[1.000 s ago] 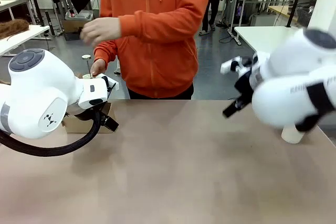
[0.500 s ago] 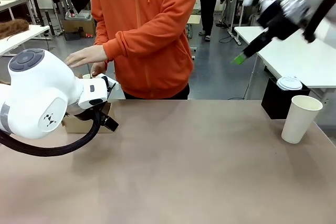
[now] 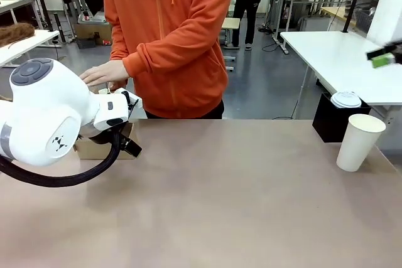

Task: Pour a drink into a cup and package it in a carrier.
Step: Pick up the 600 ml Paper Cup and place it in the middle top area of the table.

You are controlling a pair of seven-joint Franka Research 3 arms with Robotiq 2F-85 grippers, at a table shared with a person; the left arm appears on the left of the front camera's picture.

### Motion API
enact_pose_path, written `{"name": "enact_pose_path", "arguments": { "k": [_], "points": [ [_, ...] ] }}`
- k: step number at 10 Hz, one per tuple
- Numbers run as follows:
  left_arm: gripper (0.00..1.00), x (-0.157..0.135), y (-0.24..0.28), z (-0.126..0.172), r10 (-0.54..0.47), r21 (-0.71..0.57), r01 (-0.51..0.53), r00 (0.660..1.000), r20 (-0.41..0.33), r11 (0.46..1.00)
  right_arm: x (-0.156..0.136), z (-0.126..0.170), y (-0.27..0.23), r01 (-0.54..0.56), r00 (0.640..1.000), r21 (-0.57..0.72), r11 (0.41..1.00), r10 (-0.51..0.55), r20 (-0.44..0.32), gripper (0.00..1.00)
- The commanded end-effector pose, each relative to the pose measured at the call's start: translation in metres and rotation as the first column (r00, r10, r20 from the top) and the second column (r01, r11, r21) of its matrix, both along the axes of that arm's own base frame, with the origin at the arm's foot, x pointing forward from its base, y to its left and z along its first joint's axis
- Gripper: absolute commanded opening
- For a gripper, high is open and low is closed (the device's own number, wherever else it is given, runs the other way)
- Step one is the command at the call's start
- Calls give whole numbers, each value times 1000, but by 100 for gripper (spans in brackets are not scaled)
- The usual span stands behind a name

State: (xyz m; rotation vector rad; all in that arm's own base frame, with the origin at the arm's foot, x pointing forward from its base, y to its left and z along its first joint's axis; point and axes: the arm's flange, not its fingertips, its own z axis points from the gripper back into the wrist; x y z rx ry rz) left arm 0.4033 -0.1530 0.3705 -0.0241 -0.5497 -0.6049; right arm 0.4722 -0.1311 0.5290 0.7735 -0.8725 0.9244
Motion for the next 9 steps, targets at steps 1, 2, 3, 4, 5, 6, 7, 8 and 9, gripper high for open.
{"name": "enact_pose_path", "arguments": {
  "k": [1, 2, 3, 4, 5, 6, 7, 8, 9],
  "points": [
    [100, 0, 1, 0, 0, -1, 0, 1000, 0, 1000, -14, -52, -34, -22, 998, 150, 989, 13, 58, 100],
    [100, 0, 1, 0, 0, -1, 0, 1000, 0, 1000, -26, -81, -55, -34, 990, 177, 984, 9, 141, 100],
    [100, 0, 1, 0, 0, -1, 0, 1000, 0, 1000, -35, -104, -67, -38, 981, 217, 975, -4, 192, 100],
    [100, 0, 1, 0, 0, -1, 0, 1000, 0, 1000, -38, -121, -78, -36, 980, 264, 964, -17, 198, 100],
    [100, 0, 1, 0, 0, -1, 0, 1000, 0, 1000, -37, -133, -83, -32, 980, 307, 951, -30, 196, 100],
    [100, 0, 1, 0, 0, -1, 0, 1000, 0, 1000, -34, -138, -81, -16, 983, 303, 953, -40, 180, 100],
    [100, 0, 1, 0, 0, -1, 0, 1000, 0, 1000, -30, -130, -76, 19, 980, 315, 949, -79, 181, 100],
    [100, 0, 1, 0, 0, -1, 0, 1000, 0, 1000, -47, -144, -83, -3, 985, 282, 959, -46, 165, 100],
    [100, 0, 1, 0, 0, -1, 0, 1000, 0, 1000, -47, -144, -83, -3, 985, 282, 959, -46, 165, 100]
  ]
}}
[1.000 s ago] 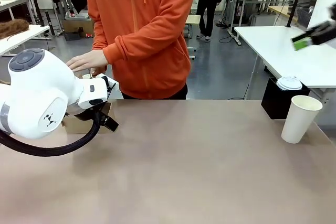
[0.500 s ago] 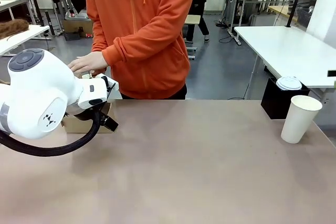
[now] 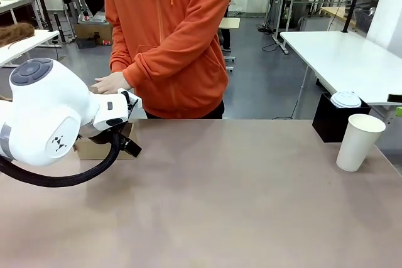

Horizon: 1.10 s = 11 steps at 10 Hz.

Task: Pour a drink into a cup and package it in a carrier.
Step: Pick up the 600 ml Paper Cup and place it in the middle top area of the table.

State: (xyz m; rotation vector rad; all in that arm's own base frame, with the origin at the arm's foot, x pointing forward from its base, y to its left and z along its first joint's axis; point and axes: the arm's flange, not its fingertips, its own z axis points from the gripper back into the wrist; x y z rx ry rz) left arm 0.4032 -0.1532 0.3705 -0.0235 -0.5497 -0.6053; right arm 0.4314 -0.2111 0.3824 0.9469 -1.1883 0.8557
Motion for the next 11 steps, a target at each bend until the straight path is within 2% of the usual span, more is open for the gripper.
{"name": "enact_pose_path", "arguments": {
  "k": [1, 3, 4, 6, 8, 11],
  "points": [
    [100, 0, 1, 0, 1, -2, -1, 1000, 0, 1000, -7, 3, -3, -3, 1000, -15, 1000, 3, -1, 100],
    [100, 0, 1, 0, 1, -2, -1, 1000, 0, 1000, -2, 0, -3, 4, 1000, -2, 1000, -4, -2, 100],
    [100, 0, 1, 0, 1, -2, -1, 1000, 0, 1000, 6, -15, -17, 36, 998, 50, 998, -39, 51, 100],
    [100, 0, 1, 0, 1, -2, -1, 1000, 0, 1000, 1, -50, -32, 52, 980, 104, 993, -71, 185, 100],
    [100, 0, 1, 0, 1, -2, -1, 1000, 0, 1000, 1, -75, -43, 74, 963, 128, 989, -104, 247, 100],
    [100, 0, 1, 0, 1, -2, -1, 1000, 0, 1000, 0, -111, -45, 53, 968, 97, 994, -75, 238, 100]
  ]
}}
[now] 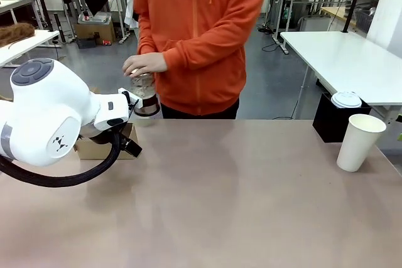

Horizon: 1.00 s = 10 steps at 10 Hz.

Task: Pour a drink into a cup and package it in a carrier.
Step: Pick up the 600 ml Paper Cup and place it in the middle top area of the table.

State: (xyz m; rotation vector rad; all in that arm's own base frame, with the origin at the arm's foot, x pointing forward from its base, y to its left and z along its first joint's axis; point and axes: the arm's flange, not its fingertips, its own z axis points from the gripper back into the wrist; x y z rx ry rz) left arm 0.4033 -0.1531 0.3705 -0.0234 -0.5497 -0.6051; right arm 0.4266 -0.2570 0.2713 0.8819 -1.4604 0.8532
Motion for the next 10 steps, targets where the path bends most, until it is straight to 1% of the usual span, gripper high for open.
{"name": "enact_pose_path", "arguments": {
  "k": [1, 3, 7, 10],
  "points": [
    [100, 0, 1, 0, 0, -2, 0, 1000, 0, 1000, 7, -6, 6, -25, 1000, -3, 1000, 25, 12, 100],
    [100, 0, 1, 0, 0, -2, 0, 1000, 0, 1000, 8, -21, 11, -34, 999, -13, 999, 34, -14, 100],
    [100, 0, 1, 0, 0, -2, 0, 1000, 0, 1000, 14, -34, 35, -53, 996, -11, 999, 52, -75, 100],
    [100, 0, 1, 0, 0, -2, 0, 1000, 0, 1000, 19, -40, 49, -50, 993, -8, 999, 49, -105, 100]
  ]
}}
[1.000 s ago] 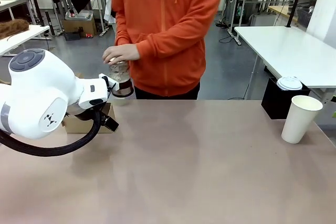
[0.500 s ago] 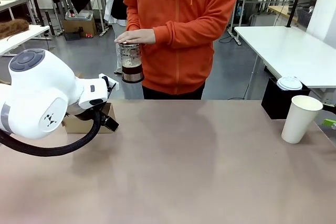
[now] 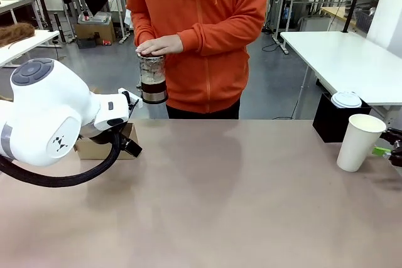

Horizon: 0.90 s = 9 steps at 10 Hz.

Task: Pour a drink into a cup and package it in a carrier.
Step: Pick up the 600 ml Paper Cup and place it in the middle top area of the table.

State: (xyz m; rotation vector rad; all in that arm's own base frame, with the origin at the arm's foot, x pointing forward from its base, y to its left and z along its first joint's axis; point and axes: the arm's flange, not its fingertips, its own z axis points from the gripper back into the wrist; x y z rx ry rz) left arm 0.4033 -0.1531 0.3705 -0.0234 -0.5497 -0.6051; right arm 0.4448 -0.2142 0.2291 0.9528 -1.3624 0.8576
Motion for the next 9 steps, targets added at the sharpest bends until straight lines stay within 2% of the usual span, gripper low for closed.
{"name": "enact_pose_path", "arguments": {
  "k": [1, 9],
  "points": [
    [100, 0, 1, 0, 0, -2, 0, 1000, 0, 1000, 4, 1, 11, 8, 999, 7, 1000, -7, -33, 100],
    [100, 0, 1, 0, 0, -2, 0, 1000, 0, 1000, 20, -5, 48, -31, 995, 44, 999, 35, -92, 100]
  ]
}}
